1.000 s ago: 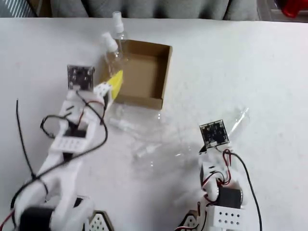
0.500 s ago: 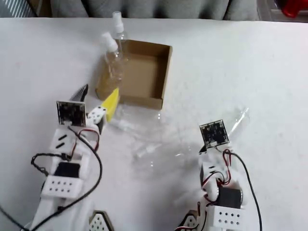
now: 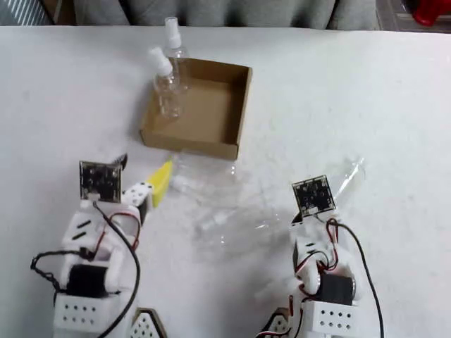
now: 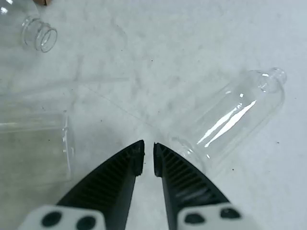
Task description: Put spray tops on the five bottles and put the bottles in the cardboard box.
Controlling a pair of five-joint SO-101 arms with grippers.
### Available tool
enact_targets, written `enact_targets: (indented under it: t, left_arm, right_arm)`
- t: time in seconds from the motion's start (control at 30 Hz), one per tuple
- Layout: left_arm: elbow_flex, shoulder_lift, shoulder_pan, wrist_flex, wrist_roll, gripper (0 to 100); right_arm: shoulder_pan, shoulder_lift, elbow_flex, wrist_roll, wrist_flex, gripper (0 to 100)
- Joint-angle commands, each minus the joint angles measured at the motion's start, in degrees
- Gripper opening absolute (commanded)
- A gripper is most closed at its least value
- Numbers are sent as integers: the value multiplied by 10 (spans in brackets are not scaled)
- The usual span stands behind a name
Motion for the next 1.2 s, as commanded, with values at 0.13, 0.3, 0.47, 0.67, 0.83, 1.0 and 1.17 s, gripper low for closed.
enact_targets:
  t: [0.13,0.3,0.47,0.67,0.83,1.0,1.17]
  left_arm:
    - [-40,-116,-3,145,-76,286]
    - [-105,-113,0,297,-166,286]
    - [-90,-111,-4,334,-169,286]
    - [38,-113,-44,238,-169,169]
    - [108,-111,-138,157,-169,25]
    - [107,-113,-177,180,-169,37]
    - [107,-113,-176,200,-199,38]
  right_arm:
    - [-3,3,5,5,10,16]
    - [-3,3,5,5,10,16]
    - [-3,3,5,5,10,16]
    - [-3,3,5,5,11,16]
    - [11,2,5,5,11,16]
    - [42,-2,5,5,3,17]
    - [39,-2,-11,113,-49,16]
